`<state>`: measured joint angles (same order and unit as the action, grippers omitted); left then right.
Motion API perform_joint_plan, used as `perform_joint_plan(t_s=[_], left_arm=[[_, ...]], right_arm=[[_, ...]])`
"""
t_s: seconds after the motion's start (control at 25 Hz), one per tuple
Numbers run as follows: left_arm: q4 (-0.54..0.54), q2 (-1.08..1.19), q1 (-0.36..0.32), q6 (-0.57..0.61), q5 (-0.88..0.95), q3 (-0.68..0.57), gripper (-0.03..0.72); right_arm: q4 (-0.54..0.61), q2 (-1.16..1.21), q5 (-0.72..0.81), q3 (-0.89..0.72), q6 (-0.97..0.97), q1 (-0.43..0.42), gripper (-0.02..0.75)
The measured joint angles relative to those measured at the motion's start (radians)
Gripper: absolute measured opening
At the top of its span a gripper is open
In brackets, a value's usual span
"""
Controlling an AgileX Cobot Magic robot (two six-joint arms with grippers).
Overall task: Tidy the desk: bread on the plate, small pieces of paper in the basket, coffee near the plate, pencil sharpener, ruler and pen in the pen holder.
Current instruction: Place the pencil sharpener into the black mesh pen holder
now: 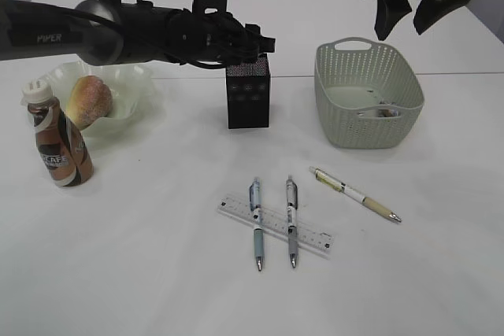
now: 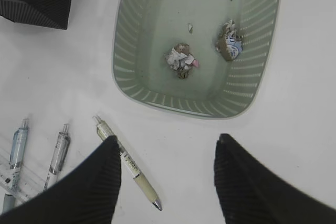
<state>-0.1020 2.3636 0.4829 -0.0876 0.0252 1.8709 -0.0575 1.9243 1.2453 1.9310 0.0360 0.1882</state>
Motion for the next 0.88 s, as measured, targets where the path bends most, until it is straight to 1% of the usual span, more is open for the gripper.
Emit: perform_joint_plan(t_s=[0.16, 0.36, 0.64, 0.88], left_arm=[[-0.010, 0.002, 0.000, 0.000, 0.010, 0.000, 0.397], [-0.013, 0.000, 0.000, 0.000, 0.016, 0.000, 0.447], [-0.031, 0.000, 0.000, 0.000, 0.050, 0.000, 0.454], [-0.026, -0.010, 0.000, 0.000, 0.169, 0.000, 0.454]], right_arm=[[0.000, 0.000, 0.000, 0.000, 0.000, 0.000, 0.417], [0.000, 0.000, 0.000, 0.000, 0.000, 0.000, 0.417], [0.000, 0.000, 0.000, 0.000, 0.000, 0.000, 0.417], [0.000, 0.000, 0.000, 0.000, 0.000, 0.000, 0.417]])
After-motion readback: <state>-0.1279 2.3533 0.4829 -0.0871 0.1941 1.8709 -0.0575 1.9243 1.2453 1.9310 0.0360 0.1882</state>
